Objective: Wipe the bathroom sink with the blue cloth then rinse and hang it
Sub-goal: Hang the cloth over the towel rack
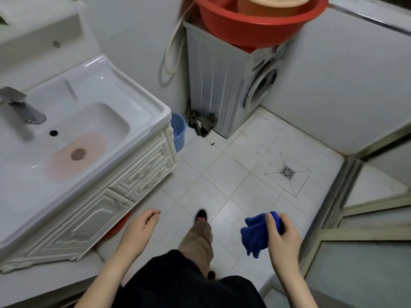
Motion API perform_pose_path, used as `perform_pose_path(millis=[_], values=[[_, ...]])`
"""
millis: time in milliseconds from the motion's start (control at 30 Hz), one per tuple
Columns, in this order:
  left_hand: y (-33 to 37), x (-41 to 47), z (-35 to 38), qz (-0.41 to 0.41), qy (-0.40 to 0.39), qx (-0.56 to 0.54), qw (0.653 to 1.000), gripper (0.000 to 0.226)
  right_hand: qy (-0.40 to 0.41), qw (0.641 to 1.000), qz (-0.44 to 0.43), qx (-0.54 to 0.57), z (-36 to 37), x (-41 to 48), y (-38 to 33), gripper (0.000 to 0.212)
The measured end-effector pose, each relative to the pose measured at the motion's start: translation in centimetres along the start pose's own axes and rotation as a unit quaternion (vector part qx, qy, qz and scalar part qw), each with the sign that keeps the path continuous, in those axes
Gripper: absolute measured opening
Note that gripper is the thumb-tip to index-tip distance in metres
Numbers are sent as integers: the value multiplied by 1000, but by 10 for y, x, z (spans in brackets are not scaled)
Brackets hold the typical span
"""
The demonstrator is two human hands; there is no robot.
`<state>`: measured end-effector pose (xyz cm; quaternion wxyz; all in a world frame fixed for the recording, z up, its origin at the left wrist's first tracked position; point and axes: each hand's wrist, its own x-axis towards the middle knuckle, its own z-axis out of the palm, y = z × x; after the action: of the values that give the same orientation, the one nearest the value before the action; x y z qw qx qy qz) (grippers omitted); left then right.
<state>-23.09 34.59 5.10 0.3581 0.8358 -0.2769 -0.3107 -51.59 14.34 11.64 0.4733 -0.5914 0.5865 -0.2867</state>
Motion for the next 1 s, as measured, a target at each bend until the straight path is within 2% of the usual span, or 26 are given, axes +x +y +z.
perform_pose_path(millis=[267, 433, 633, 767, 867, 1000], values=[[43, 140, 10, -34, -9, -15, 999, 19, -44, 999, -10, -29, 55, 144, -56, 19], [108, 242, -11, 18, 17, -17, 1000, 20, -59, 995, -67, -41, 88, 234, -120, 18], [149, 327, -21, 0, 59, -79, 995, 17, -109, 986, -121, -36, 139, 339, -187, 18], [144, 370, -14, -68, 111, -127, 983, 23, -167, 976, -135, -34, 184, 417, -217, 20], [152, 398, -14, -131, 188, -190, 955, 16, -236, 959, -155, -34, 219, 471, -241, 22], [179, 424, -27, -173, 291, -208, 918, 19, -321, 928, -180, -55, 262, 531, -277, 22]])
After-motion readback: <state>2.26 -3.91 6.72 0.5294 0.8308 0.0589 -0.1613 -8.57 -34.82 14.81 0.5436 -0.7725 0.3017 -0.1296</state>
